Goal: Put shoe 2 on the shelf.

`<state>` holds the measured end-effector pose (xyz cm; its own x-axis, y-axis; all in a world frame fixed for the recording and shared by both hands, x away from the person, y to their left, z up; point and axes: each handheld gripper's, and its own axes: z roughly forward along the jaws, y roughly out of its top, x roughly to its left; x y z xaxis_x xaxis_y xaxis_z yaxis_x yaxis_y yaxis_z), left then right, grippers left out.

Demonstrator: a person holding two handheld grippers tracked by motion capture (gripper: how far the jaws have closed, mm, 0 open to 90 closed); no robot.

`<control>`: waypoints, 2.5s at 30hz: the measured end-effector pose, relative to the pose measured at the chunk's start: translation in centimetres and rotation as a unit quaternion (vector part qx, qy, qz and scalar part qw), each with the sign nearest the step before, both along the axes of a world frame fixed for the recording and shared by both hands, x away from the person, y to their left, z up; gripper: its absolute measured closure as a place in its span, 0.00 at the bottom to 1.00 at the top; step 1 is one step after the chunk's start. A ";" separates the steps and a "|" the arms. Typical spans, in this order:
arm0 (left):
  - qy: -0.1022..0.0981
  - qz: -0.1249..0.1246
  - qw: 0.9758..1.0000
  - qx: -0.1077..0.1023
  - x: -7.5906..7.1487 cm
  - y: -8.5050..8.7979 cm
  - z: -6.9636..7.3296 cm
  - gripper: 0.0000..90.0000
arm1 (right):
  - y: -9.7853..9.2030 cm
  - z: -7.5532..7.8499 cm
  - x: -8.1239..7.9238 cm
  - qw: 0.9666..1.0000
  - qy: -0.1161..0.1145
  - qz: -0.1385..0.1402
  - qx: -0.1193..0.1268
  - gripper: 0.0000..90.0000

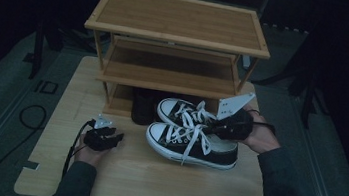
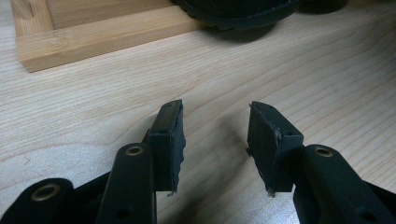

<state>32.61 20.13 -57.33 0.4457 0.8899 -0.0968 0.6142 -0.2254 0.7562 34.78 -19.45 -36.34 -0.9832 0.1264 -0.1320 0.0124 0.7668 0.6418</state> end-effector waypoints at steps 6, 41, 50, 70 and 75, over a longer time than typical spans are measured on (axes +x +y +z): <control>0.000 0.000 1.000 0.001 0.0 0.0 0.0 0.62 | 0.1 1.0 0.1 1.000 -0.002 0.008 0.014 0.96; 0.000 0.000 1.000 -0.002 0.0 0.0 0.0 0.62 | 0.1 5.3 3.4 0.995 -0.036 -0.059 0.067 0.96; 0.000 0.000 1.000 -0.004 0.0 0.1 0.0 0.62 | 0.9 5.0 5.0 0.990 -0.051 -0.112 0.065 0.96; 0.000 0.000 1.000 -0.002 0.0 0.0 0.0 0.62 | 3.4 3.7 7.0 0.971 -0.075 -0.216 0.070 0.96; 0.000 0.000 1.000 -0.001 0.0 0.0 0.0 0.62 | 4.1 3.4 7.3 0.964 -0.081 -0.242 0.070 0.96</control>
<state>32.57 20.14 -57.34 0.4461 0.8896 -0.0985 0.6141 -0.2241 0.7567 42.05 -15.37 -32.92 -0.7728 0.5923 -0.2278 0.2372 0.6026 0.7620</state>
